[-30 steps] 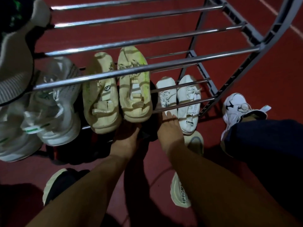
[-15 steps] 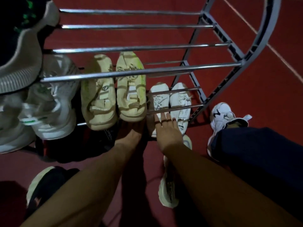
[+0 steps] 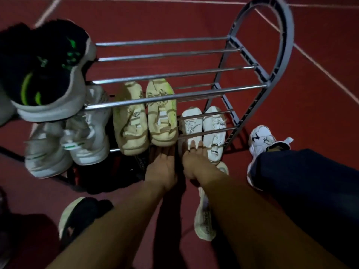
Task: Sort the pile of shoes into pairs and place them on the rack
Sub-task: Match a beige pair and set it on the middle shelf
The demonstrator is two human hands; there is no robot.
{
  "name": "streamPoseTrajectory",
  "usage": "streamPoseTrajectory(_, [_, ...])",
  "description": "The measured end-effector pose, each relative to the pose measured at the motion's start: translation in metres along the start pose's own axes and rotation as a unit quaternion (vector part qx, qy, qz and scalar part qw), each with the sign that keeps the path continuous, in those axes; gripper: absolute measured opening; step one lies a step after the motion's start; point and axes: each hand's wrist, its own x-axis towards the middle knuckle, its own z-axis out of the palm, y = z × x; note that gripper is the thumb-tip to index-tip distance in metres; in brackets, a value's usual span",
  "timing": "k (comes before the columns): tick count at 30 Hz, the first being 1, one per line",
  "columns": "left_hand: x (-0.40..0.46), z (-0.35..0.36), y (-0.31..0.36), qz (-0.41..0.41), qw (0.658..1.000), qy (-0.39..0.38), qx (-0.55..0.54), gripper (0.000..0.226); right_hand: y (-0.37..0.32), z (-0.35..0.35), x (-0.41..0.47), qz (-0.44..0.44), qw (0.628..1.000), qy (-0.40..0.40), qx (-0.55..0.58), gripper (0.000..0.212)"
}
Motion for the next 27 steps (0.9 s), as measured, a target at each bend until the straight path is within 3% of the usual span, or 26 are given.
streamPoseTrajectory(3, [-0.046, 0.011, 0.002, 0.023, 0.999, 0.035, 0.019, 0.071, 0.001, 0.038, -0.037, -0.014, 0.990, 0.104, 0.095, 0.081])
streamPoseTrajectory(8, [-0.084, 0.029, -0.012, 0.010, 0.996, -0.017, -0.084, 0.063, -0.002, 0.084, -0.078, 0.042, 0.988, 0.088, 0.118, 0.079])
streamPoseTrajectory(11, [-0.114, 0.039, -0.012, -0.034, 0.988, -0.032, -0.146, 0.058, -0.005, 0.101, -0.109, 0.177, 0.967, 0.106, 0.150, 0.076])
streamPoseTrajectory(14, [-0.141, 0.052, -0.021, -0.052, 0.988, -0.036, -0.142, 0.055, 0.011, 0.122, -0.128, 0.288, 0.926, 0.063, 0.234, 0.101])
streamPoseTrajectory(17, [-0.168, 0.057, -0.029, -0.095, 0.990, 0.016, -0.101, 0.047, 0.022, 0.131, -0.135, 0.276, 0.925, 0.069, 0.251, 0.112])
streamPoseTrajectory(21, [-0.188, 0.044, -0.034, -0.173, 0.980, 0.102, -0.010, 0.040, 0.029, 0.119, -0.127, 0.264, 0.915, 0.059, 0.300, 0.093])
streamPoseTrajectory(25, [-0.200, 0.027, -0.047, -0.256, 0.955, 0.148, 0.026, 0.048, 0.023, 0.120, -0.131, 0.239, 0.916, 0.043, 0.321, 0.080])
streamPoseTrajectory(27, [-0.206, 0.020, -0.057, -0.342, 0.926, 0.161, -0.008, 0.063, 0.013, 0.121, -0.134, 0.270, 0.891, 0.049, 0.363, 0.095])
